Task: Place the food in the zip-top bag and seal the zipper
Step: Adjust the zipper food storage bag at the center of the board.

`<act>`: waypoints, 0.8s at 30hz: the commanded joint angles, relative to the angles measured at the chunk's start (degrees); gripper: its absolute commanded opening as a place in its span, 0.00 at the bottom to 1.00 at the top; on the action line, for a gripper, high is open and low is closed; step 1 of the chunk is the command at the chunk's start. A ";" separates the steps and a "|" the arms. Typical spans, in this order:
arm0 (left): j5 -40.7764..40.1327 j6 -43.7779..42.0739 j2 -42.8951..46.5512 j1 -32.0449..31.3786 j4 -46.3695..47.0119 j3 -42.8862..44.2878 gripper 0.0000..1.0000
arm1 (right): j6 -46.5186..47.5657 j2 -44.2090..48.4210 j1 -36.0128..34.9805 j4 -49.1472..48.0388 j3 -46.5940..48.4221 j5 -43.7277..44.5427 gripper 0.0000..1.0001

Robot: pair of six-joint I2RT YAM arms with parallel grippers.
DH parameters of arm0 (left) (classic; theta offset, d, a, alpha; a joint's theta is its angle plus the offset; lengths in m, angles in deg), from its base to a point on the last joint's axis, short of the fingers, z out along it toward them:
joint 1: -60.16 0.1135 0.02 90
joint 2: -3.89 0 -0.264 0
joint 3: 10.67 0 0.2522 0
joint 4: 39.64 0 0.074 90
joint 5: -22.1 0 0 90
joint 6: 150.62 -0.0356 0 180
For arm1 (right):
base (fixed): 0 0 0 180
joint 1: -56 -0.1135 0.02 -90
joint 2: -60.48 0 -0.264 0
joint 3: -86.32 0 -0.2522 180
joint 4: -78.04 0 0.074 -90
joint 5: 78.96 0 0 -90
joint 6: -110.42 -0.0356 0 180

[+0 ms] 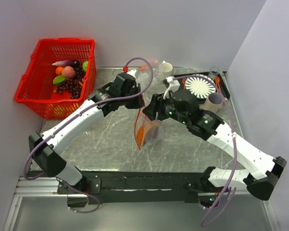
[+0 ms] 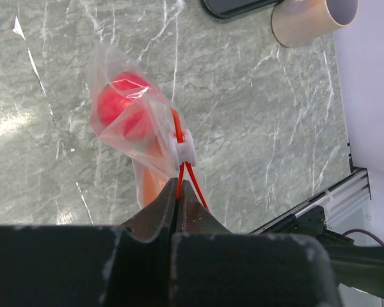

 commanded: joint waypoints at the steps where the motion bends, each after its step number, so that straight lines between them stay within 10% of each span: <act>1: 1.08 1.16 2.25 -0.04 0.71 1.42 0.02 | -0.90 -3.04 -0.43 -2.20 0.55 -0.77 0.57; 10: 1.44 0.89 2.43 0.05 0.09 2.31 0.02 | -1.34 -8.39 -0.88 0.95 0.98 3.34 0.47; 18: 0.91 -0.34 2.08 1.19 0.27 0.64 0.02 | 0.94 -7.09 -0.79 8.06 4.66 10.12 0.00; 24: 7.92 0.63 -3.19 1.02 5.62 2.39 0.01 | 4.99 -5.85 1.84 18.34 13.00 14.78 0.00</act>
